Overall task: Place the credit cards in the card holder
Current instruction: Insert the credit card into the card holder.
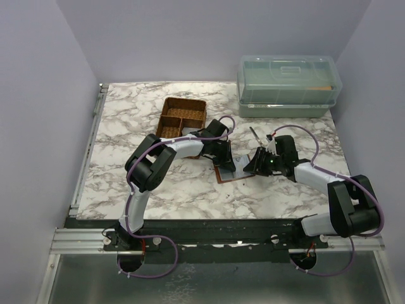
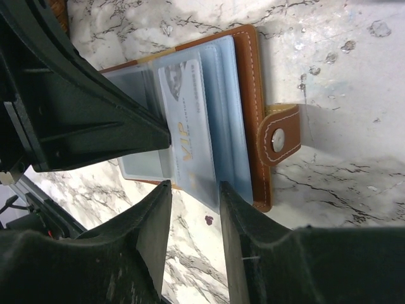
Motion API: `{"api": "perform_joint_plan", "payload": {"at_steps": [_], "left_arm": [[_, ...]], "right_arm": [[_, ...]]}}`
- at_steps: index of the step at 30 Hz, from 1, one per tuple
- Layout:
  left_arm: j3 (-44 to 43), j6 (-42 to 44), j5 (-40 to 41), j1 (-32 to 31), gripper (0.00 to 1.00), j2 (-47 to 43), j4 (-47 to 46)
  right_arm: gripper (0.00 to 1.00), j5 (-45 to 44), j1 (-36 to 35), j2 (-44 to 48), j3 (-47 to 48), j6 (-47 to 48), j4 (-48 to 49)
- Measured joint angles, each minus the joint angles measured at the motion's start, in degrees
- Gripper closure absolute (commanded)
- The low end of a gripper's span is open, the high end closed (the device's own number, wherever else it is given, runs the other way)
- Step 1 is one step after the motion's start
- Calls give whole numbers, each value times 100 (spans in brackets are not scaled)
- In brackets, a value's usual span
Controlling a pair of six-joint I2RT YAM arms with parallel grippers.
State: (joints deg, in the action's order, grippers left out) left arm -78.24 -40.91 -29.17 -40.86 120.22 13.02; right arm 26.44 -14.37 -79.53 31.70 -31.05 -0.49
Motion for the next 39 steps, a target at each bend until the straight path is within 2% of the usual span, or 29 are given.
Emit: {"api": "perform_joint_plan", "payload": {"at_steps": [7, 18, 21, 27, 30, 32, 35, 37, 39], "left_arm": [[4, 0, 0, 4, 99, 0, -7], [208, 24, 7, 85, 73, -361, 120], [354, 39, -2, 197, 71, -717, 205], [610, 68, -337, 695, 67, -1617, 254], [704, 66, -533, 1248, 63, -1989, 269], [713, 72, -553, 1591, 59, -2144, 299], [710, 155, -404, 2081, 55, -2310, 424], [616, 332, -28, 2223, 43, -2347, 741], [503, 468, 334, 2243, 41, -2330, 1010]], "right_arm": [[65, 0, -118, -2, 4, -44, 50], [60, 210, -356, -87, 162, -122, 205], [60, 251, -483, -168, 264, -170, 254], [58, 186, -1045, -538, 682, -240, 295], [57, 133, -1541, -820, 1021, -258, 308], [53, 144, -1784, -892, 1132, -258, 356], [47, -44, -1869, -706, 1130, -251, 238], [44, -330, -1851, -431, 1132, -205, 22], [43, -658, -1814, -109, 1132, -136, -190]]}}
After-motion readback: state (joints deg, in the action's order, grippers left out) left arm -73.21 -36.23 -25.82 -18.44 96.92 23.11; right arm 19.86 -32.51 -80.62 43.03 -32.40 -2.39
